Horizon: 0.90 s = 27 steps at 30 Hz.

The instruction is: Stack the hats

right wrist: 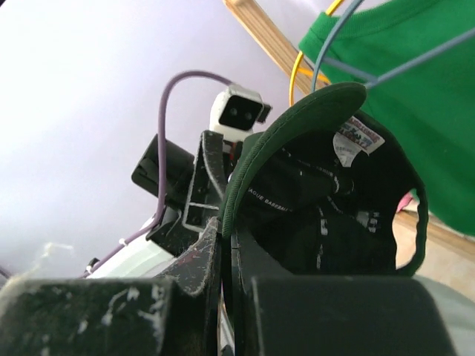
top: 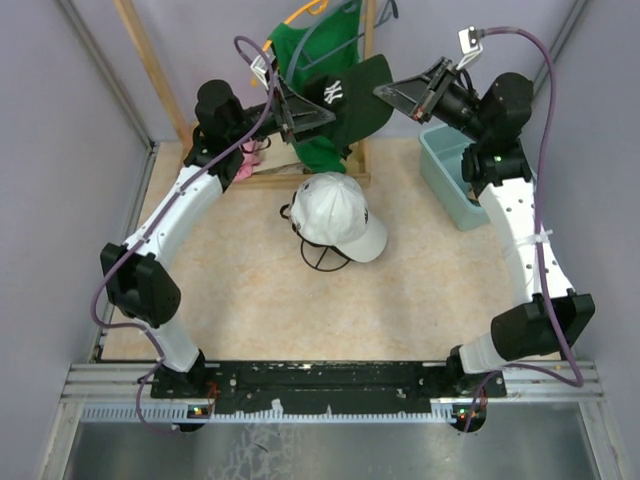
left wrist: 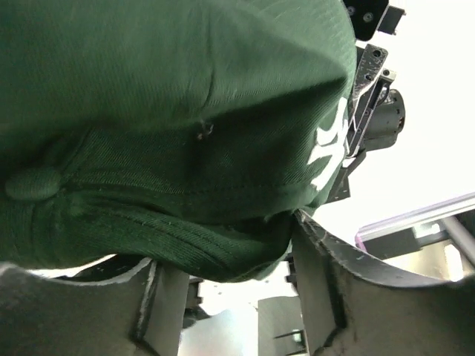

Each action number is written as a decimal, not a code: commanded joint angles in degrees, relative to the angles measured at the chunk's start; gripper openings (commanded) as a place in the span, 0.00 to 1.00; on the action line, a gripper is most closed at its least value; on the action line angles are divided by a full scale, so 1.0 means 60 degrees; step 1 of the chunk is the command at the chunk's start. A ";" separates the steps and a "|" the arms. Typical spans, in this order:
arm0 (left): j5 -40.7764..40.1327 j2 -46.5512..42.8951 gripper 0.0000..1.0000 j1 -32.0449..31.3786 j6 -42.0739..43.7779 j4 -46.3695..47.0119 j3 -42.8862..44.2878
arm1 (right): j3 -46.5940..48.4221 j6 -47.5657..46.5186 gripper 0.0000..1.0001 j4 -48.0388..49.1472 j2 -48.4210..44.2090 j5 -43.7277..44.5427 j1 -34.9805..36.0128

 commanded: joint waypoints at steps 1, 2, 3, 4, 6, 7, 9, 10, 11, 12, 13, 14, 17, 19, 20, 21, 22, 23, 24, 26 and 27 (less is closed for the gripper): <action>-0.0301 0.0323 0.44 0.0001 0.0563 0.0029 0.0589 | -0.0346 0.0414 0.00 0.0720 -0.0773 -0.0286 0.0185; -0.0301 0.0415 0.34 0.0027 0.0654 0.0001 0.0682 | -0.0402 0.0390 0.00 0.0614 -0.0821 -0.0291 0.0184; -0.0282 0.0515 0.25 0.0051 0.0806 -0.0088 0.0835 | -0.0401 0.0264 0.00 0.0434 -0.0849 -0.0315 0.0185; -0.0254 0.0598 0.17 0.0077 0.1019 -0.0200 0.1004 | -0.0370 0.0170 0.00 0.0261 -0.0854 -0.0399 0.0182; -0.0135 0.0740 0.06 0.0170 0.1433 -0.0299 0.1362 | -0.0332 -0.0034 0.06 -0.0146 -0.0900 -0.0497 0.0185; 0.0013 0.0819 0.02 0.0233 0.1728 -0.0307 0.1571 | -0.0347 -0.0109 0.08 -0.0393 -0.0930 -0.0548 0.0185; 0.0348 0.0967 0.00 0.0361 0.2002 -0.0146 0.1989 | -0.0449 -0.0171 0.14 -0.0654 -0.0966 -0.0688 0.0178; 0.0566 0.1059 0.00 0.0427 0.2125 -0.0145 0.2212 | -0.0510 -0.0115 0.18 -0.0710 -0.0967 -0.0786 0.0174; 0.0794 0.1155 0.00 0.0474 0.2222 -0.0097 0.2423 | -0.0581 -0.0051 0.19 -0.0748 -0.0960 -0.0884 0.0171; 0.1037 0.1246 0.00 0.0528 0.2288 -0.0084 0.2618 | -0.0653 0.0022 0.21 -0.0736 -0.0941 -0.1013 0.0153; 0.1264 0.1345 0.00 0.0589 0.2299 -0.0095 0.2809 | -0.0696 0.0065 0.25 -0.0733 -0.0924 -0.1130 0.0125; 0.1510 0.1433 0.00 0.0632 0.2312 -0.0109 0.2964 | -0.0705 0.0094 0.28 -0.0774 -0.0905 -0.1233 0.0077; 0.1969 0.1542 0.00 0.0768 0.2499 -0.0386 0.3281 | -0.0965 0.0392 0.32 -0.0561 -0.0908 -0.1599 -0.0353; 0.2145 0.1532 0.00 0.0803 0.2787 -0.0748 0.3462 | -0.1194 0.0718 0.32 -0.0245 -0.0961 -0.1775 -0.0682; 0.2175 0.1527 0.00 0.0803 0.2931 -0.0911 0.3509 | -0.1290 0.0935 0.32 -0.0058 -0.0956 -0.1883 -0.0811; 0.2252 0.1514 0.00 0.0803 0.2971 -0.0940 0.3523 | -0.1360 0.1156 0.32 0.0143 -0.0929 -0.1988 -0.0880; 0.2340 0.1514 0.00 0.0809 0.3015 -0.0962 0.3517 | -0.1418 0.1336 0.32 0.0315 -0.0888 -0.2042 -0.0896; 0.2406 0.1512 0.00 0.0796 0.3079 -0.0989 0.3529 | -0.1482 0.1560 0.32 0.0556 -0.0875 -0.2041 -0.0898; 0.2453 0.1514 0.00 0.0795 0.3134 -0.1084 0.3547 | -0.1586 0.1943 0.33 0.0965 -0.0844 -0.2059 -0.0906; 0.2556 0.1513 0.00 0.0795 0.3294 -0.1200 0.3563 | -0.1801 0.2643 0.33 0.1674 -0.0777 -0.2135 -0.0946; 0.2631 0.1507 0.00 0.0795 0.3305 -0.1216 0.3562 | -0.1845 0.2870 0.34 0.1859 -0.0722 -0.2153 -0.0967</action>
